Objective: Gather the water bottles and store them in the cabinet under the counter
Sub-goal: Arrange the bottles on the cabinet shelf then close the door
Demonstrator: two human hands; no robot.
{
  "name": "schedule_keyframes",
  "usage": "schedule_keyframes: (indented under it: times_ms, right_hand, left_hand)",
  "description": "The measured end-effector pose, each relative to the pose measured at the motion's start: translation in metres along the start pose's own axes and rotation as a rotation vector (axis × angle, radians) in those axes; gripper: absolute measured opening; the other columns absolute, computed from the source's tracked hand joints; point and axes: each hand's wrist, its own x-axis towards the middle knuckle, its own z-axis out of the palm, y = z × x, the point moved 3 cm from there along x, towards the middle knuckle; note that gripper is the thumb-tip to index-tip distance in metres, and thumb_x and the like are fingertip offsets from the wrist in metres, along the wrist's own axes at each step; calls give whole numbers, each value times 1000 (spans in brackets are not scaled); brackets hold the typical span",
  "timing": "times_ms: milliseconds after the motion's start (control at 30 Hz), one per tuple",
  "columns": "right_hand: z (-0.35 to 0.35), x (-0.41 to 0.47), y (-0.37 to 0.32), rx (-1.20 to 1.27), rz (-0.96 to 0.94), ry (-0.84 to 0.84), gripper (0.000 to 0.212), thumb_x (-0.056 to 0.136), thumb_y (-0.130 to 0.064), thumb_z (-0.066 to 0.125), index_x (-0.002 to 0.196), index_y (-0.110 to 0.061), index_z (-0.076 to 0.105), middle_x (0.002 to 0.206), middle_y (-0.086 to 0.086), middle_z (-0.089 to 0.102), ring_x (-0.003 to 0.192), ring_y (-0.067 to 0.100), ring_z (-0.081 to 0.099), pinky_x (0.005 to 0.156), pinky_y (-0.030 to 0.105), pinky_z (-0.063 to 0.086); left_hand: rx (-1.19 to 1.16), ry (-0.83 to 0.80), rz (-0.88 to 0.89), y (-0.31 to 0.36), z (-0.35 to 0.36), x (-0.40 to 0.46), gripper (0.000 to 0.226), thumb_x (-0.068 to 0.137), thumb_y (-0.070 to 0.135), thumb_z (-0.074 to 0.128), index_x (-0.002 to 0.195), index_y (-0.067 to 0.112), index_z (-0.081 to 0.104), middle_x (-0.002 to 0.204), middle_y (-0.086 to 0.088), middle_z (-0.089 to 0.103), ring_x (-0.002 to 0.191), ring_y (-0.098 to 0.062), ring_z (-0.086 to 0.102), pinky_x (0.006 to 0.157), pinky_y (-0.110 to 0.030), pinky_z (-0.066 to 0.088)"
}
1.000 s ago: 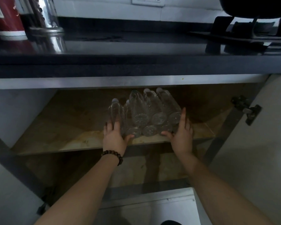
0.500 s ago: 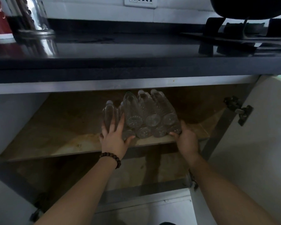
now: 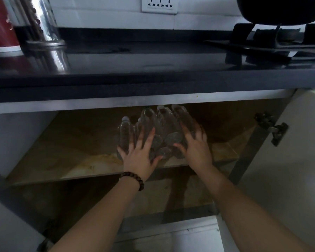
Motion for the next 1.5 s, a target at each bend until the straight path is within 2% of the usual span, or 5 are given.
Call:
schedule_keyframes:
  times_ms: [467,633,867,1100,1500]
  right_hand:
    - [-15,-2,-14,-85,5,-45,82,87,-69,35,150,-39,-8,162,4,-10,148,28,-11,119,52,1]
    - [-35,-17,-31,-46,7,-80,81,89,-71,26,152,-34,-9,162,2,-8,148,24,-9,118,48,1]
    - [-102,-51,-75,-57,71,-252,83,88,-71,15,154,-21,11,162,9,6,149,26,-3,119,46,3]
    - [-190,-93,-125,-41,167,-426,78,92,-66,24,154,-26,1,162,-3,-9,146,17,-19,120,39,-7]
    - [-316,-130,-216,9,50,-573,75,94,-62,25,154,-22,5,162,0,-6,147,17,-15,121,39,-3]
  left_hand:
    - [-87,-107,13,-4,-16,2,91,88,64,48,141,52,-26,162,9,-5,148,-27,7,110,-70,4]
    - [-45,-123,-5,-1,-43,-9,85,92,65,34,149,36,-22,163,0,-4,149,-24,-4,116,-60,-3]
    - [-21,-164,-39,15,-122,-52,80,91,62,17,154,12,17,158,-14,24,147,-32,18,119,-47,6]
    - [78,-384,-120,43,-226,-97,82,89,65,7,153,17,-10,162,-6,-8,149,-24,-8,116,-39,-9]
    - [111,-292,-360,39,-393,-173,75,94,61,17,154,16,15,161,-6,17,149,-26,7,121,-42,6]
